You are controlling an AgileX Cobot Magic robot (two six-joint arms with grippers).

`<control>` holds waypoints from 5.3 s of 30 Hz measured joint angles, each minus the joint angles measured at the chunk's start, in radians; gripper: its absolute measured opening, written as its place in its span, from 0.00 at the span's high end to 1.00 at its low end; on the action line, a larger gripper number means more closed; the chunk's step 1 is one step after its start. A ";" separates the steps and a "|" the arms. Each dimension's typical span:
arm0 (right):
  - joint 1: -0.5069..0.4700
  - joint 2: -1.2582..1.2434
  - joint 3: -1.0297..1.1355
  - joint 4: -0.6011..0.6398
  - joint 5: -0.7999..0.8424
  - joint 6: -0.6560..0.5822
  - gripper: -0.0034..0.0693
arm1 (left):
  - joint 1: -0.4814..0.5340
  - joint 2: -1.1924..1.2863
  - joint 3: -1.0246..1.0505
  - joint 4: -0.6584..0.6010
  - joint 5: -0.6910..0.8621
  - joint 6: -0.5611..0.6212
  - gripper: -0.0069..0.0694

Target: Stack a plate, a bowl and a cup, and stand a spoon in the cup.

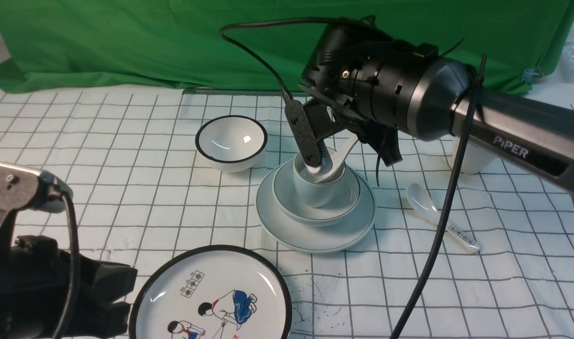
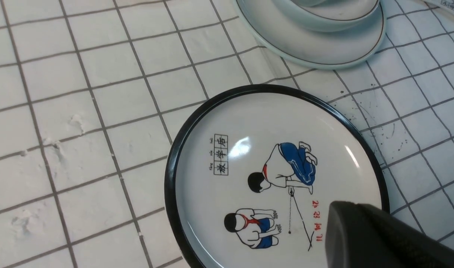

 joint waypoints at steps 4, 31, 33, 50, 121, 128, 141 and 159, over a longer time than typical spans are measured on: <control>0.032 0.000 -0.006 -0.030 -0.005 0.027 0.61 | 0.000 0.000 0.000 0.000 -0.003 0.000 0.91; 0.205 -0.629 -0.213 0.306 0.124 0.927 0.91 | 0.000 -0.189 0.001 -0.028 -0.020 -0.009 0.91; 0.238 -0.783 -0.092 0.329 0.050 0.933 0.92 | 0.000 -0.314 0.001 -0.029 -0.028 -0.015 0.91; 0.289 -1.778 1.170 0.291 -0.777 1.205 0.92 | 0.000 -0.654 0.001 -0.005 0.041 -0.165 0.91; 0.289 -1.939 1.381 0.285 -0.809 1.255 0.73 | 0.318 -0.781 0.569 0.158 -0.396 0.048 0.91; 0.289 -1.939 1.381 0.285 -0.809 1.255 0.71 | 0.317 -0.781 0.569 0.159 -0.400 0.048 0.91; 0.289 -1.939 1.381 0.285 -0.809 1.255 0.66 | 0.317 -0.781 0.569 0.161 -0.402 0.048 0.91; 0.289 -1.939 1.388 0.754 -0.816 0.892 0.63 | 0.317 -0.781 0.569 0.165 -0.402 0.046 0.91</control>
